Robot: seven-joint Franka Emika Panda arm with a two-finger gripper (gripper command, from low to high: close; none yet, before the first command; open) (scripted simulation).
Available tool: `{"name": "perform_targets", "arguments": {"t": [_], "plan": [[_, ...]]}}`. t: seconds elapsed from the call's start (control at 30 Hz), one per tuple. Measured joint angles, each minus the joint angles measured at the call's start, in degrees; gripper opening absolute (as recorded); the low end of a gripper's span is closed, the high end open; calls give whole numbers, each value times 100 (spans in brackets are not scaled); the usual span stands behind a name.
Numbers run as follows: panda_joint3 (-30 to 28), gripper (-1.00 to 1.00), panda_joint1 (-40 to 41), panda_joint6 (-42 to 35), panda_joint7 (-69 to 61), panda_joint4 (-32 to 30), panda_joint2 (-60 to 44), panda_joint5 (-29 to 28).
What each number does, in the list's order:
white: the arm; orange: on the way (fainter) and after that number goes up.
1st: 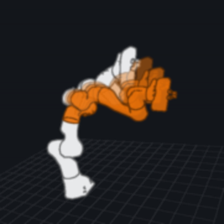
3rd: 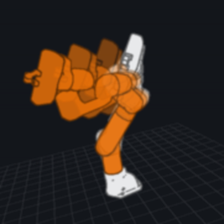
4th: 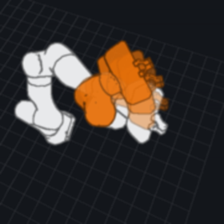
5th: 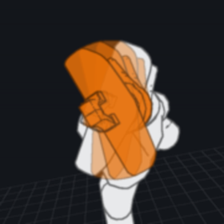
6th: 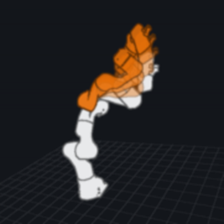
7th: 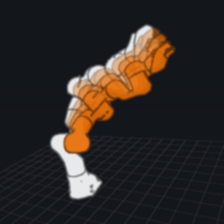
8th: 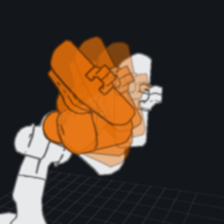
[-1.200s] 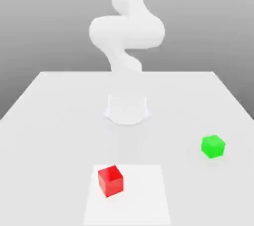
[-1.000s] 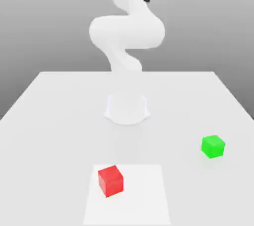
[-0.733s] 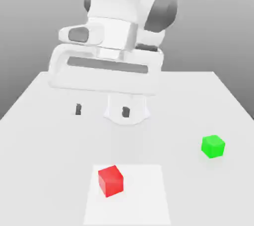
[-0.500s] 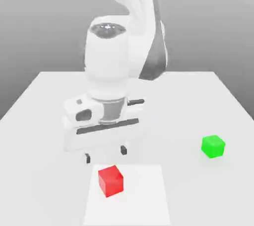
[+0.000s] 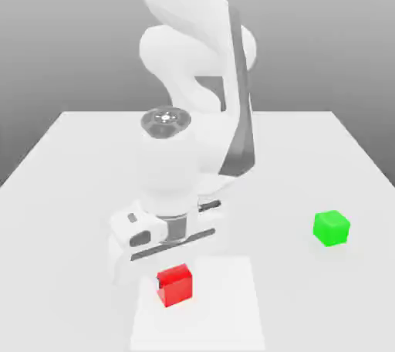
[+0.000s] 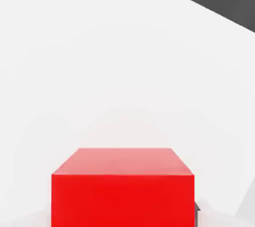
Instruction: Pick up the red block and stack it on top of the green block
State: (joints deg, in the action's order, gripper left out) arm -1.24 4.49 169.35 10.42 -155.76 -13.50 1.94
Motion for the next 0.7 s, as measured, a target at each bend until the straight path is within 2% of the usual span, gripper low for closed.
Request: {"name": "perform_targets", "arguments": {"t": [0.23, 0.7], "plan": [[-37, -100, -37, -913, 94, -161, 1069, -150], [1343, -100, -2584, -1647, -1545, -554, 2281, 340]]}}
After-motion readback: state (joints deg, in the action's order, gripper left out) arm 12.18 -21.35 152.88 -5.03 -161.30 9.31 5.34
